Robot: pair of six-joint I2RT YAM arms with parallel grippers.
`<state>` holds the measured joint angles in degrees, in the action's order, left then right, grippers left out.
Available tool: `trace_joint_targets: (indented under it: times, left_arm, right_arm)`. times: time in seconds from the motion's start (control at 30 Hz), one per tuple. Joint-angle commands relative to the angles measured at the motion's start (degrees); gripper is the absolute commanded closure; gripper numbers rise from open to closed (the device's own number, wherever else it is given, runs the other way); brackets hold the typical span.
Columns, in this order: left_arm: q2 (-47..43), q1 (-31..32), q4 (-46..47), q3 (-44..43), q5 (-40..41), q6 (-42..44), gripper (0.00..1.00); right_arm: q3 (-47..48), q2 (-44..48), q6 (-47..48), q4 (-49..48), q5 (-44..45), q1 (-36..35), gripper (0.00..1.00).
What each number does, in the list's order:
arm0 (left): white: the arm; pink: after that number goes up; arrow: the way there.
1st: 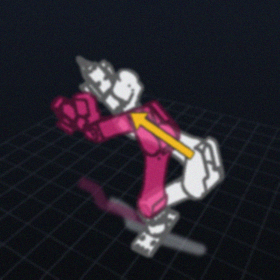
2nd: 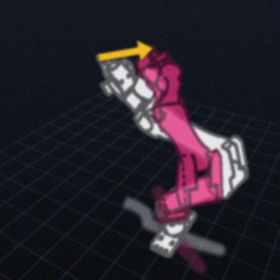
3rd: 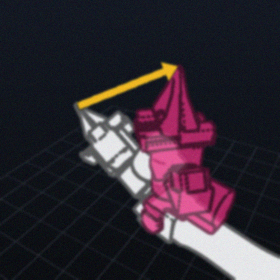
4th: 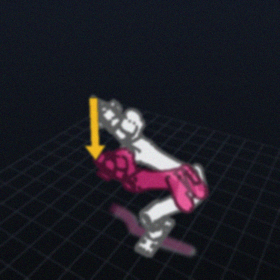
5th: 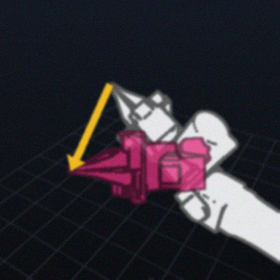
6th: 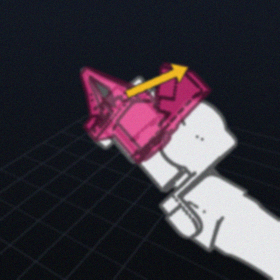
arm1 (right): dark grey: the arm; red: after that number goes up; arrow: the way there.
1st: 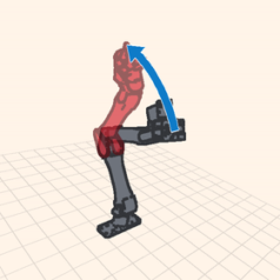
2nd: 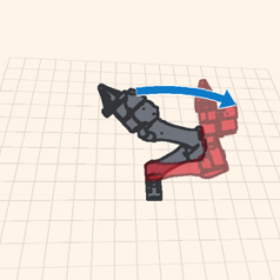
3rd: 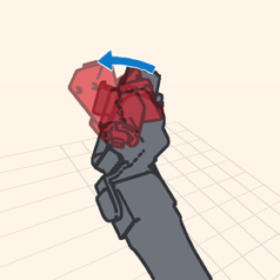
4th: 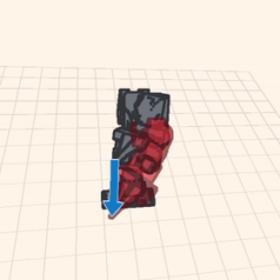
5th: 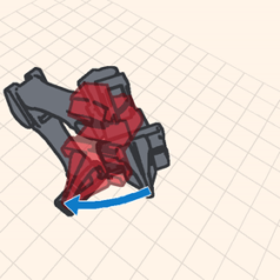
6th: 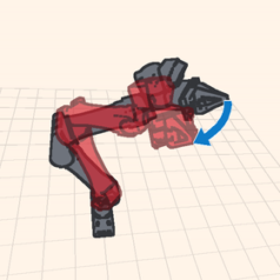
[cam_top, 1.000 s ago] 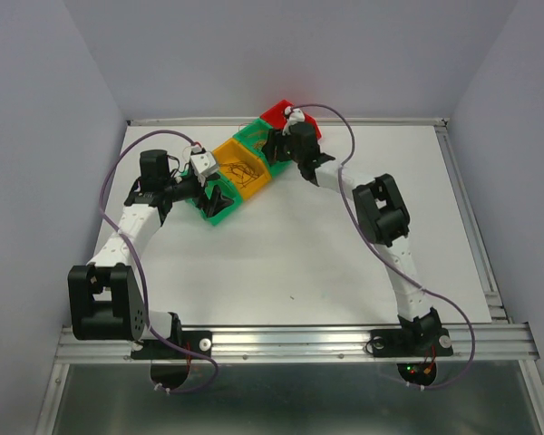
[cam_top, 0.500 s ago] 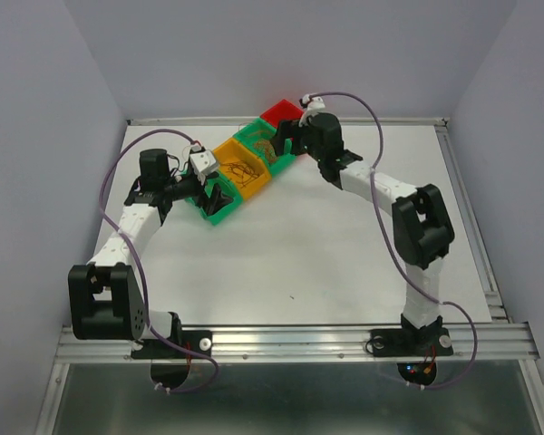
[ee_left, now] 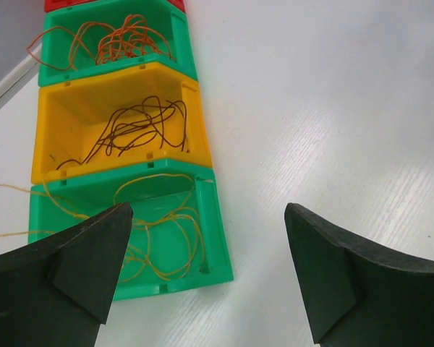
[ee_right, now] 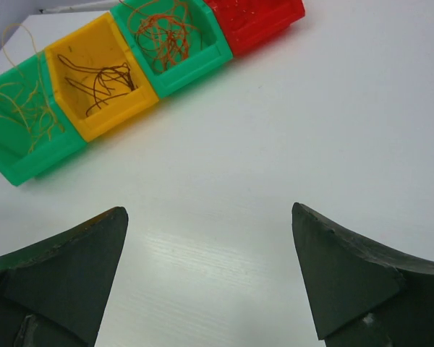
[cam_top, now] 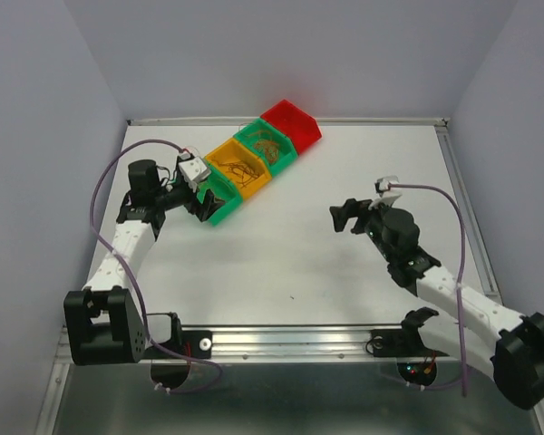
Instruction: Untangle the cables
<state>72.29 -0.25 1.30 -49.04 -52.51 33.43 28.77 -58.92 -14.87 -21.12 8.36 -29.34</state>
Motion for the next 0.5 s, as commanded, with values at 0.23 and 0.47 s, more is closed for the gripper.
trace_joint_targets:
  times: [0.23, 0.47]
  left_arm:
    - [-18.3, -1.2, 7.8, 18.0, 2.9, 0.1, 0.01]
    - [-25.6, -1.2, 11.9, 22.8, 5.4, -0.7, 0.01]
  right_arm:
    - [-17.3, 20.9, -7.9, -2.9, 5.7, -0.4, 0.0]
    - [-17.3, 20.5, -8.1, -3.0, 5.8, -0.3, 0.0]
